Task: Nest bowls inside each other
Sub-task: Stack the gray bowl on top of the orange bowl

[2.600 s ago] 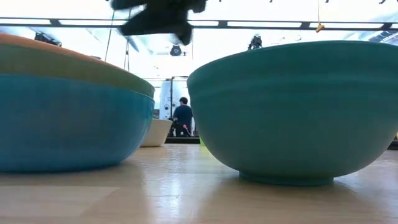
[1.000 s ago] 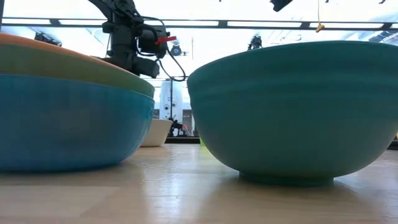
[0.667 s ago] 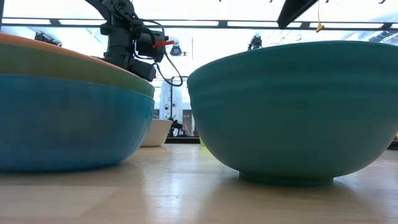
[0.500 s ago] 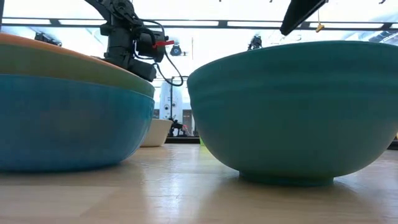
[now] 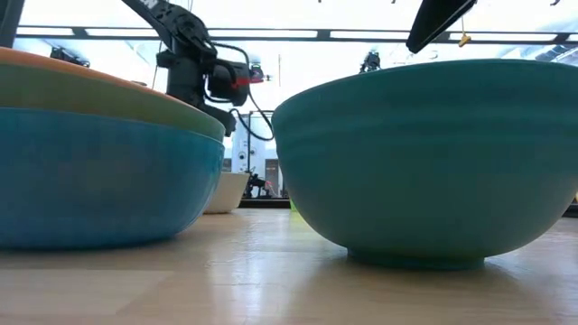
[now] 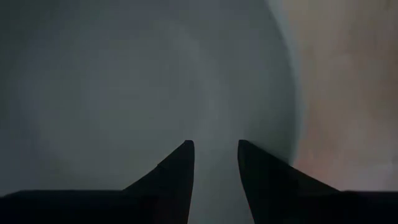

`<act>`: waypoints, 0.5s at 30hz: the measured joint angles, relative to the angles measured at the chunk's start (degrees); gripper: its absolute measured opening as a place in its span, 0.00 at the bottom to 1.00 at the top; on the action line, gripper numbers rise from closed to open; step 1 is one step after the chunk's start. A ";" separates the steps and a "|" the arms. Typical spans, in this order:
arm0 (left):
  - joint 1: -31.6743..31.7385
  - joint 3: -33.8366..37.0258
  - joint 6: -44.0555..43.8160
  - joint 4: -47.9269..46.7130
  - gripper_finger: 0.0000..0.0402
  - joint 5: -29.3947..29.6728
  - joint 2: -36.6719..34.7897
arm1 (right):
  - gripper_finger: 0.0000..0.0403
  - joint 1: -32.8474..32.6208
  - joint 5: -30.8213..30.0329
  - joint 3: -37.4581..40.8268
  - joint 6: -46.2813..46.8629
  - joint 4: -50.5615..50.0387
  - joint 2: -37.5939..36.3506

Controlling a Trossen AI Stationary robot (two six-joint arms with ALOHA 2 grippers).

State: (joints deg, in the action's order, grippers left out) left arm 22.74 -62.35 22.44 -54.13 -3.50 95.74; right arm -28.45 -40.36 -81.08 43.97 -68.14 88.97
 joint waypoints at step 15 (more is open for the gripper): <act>0.13 -7.96 0.00 -8.00 0.33 1.22 -0.54 | 0.39 0.55 -0.05 0.00 -0.26 0.01 0.00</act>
State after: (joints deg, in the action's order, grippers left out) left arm 22.87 -70.31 22.44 -62.13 -2.28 95.20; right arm -27.90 -40.42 -81.08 43.70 -68.13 88.97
